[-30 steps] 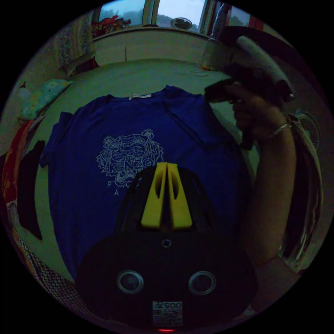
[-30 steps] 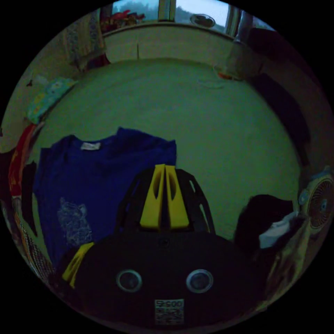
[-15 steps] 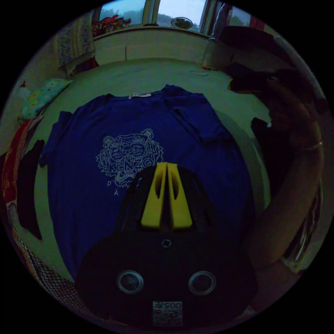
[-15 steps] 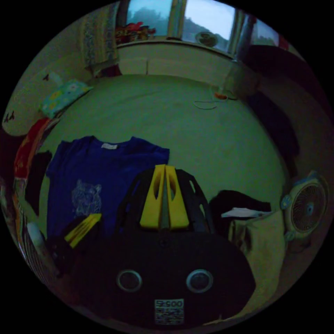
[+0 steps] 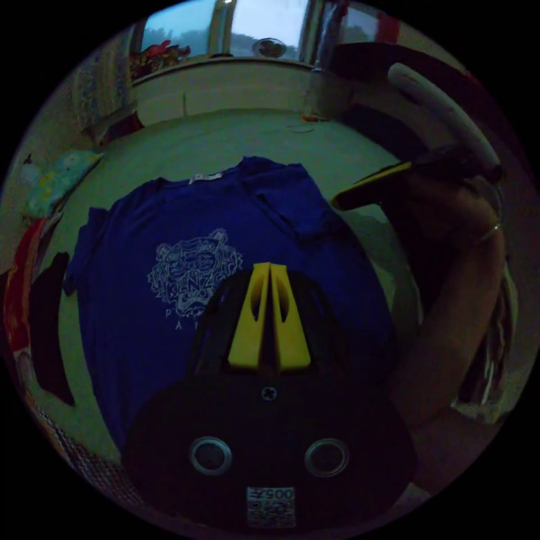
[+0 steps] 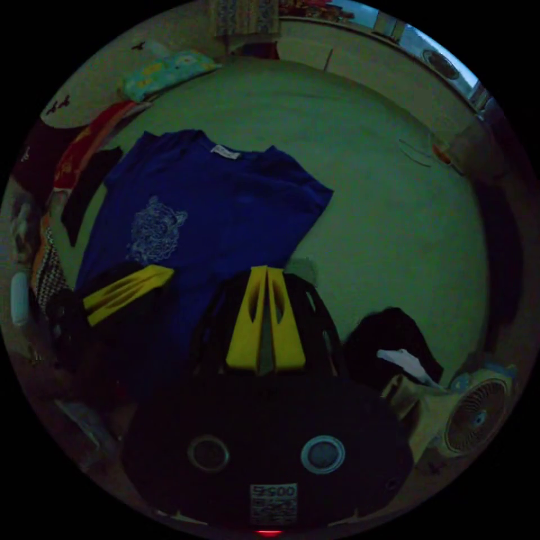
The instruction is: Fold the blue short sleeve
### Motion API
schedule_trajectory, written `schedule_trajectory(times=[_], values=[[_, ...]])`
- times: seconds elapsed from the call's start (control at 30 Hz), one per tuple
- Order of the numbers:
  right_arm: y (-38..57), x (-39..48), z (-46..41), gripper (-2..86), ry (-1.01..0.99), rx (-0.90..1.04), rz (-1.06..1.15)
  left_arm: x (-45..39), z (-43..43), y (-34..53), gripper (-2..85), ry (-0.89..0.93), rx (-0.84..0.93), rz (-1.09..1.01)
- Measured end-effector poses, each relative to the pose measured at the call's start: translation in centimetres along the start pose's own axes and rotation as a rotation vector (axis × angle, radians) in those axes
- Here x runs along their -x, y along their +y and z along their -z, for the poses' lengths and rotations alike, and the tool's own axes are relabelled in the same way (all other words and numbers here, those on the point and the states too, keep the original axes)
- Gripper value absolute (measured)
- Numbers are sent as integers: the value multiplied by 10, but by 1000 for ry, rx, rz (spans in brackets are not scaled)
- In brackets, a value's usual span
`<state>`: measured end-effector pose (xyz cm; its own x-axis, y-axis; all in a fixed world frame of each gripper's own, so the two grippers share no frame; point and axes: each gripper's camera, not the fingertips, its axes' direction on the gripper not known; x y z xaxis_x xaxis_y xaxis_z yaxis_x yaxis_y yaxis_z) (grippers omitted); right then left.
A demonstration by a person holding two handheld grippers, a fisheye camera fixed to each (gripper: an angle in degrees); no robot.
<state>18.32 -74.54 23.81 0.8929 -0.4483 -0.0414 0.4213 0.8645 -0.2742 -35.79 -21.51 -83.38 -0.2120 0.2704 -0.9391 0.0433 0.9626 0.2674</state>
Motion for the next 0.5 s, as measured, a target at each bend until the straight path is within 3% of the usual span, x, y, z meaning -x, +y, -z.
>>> schedule_trajectory(times=[0.13, 0.23, 0.4, 0.5], values=[[-21, 12, 8, -13, 45, 54, -10, -22, 3, 7, -6, -214, -155, -212], [-35, 20, 19, -13, -22, 19, 9, -12, -2, 9, -7, -145, -116, -173], [-60, 28, 22, -12, -37, 139, -56, 9, -2, 17, -6, -145, -75, -147], [-67, 45, 43, -12, 124, 146, -83, 29, 0, 22, -6, -122, -56, -127]])
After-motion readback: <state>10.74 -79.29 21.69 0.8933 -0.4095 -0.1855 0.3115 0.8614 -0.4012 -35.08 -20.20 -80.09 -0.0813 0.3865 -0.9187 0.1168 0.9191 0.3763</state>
